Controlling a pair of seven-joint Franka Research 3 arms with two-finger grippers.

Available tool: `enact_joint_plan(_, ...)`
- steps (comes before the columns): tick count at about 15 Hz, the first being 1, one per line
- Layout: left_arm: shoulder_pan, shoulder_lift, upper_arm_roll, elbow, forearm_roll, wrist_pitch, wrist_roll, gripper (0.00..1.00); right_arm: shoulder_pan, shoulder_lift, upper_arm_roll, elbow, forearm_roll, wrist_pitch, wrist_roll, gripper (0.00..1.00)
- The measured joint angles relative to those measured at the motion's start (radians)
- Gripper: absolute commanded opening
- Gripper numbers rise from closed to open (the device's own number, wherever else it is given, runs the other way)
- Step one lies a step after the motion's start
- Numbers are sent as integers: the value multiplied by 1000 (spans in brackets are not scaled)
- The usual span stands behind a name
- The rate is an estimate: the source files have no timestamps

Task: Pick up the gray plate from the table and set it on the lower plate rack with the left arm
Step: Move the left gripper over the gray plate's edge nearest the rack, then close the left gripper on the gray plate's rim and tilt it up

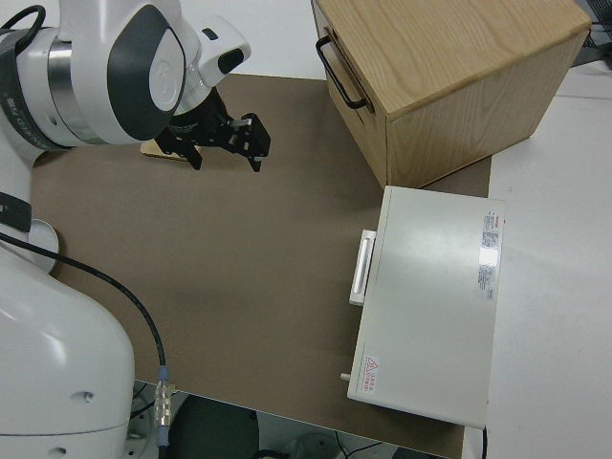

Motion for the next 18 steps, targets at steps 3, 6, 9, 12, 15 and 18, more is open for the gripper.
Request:
enact_joint_plan(3,0,19,-5,-16,1,44,0,991,0,0,0,0,0,0,0,990)
enact_joint_plan(6,0,48,-13,-26,2,87,0,991,0,0,0,0,0,0,0,987)
enact_joint_plan(9,0,63,-16,-28,2,98,0,991,0,0,0,0,0,0,0,987)
enact_joint_plan(12,0,67,-16,-28,2,99,0,991,0,0,0,0,0,0,0,987)
enact_joint_plan(15,0,70,-16,-28,2,99,0,989,0,0,0,0,0,0,0,990)
enact_joint_plan(18,0,74,-17,-29,2,101,0,989,0,0,0,0,0,0,0,990)
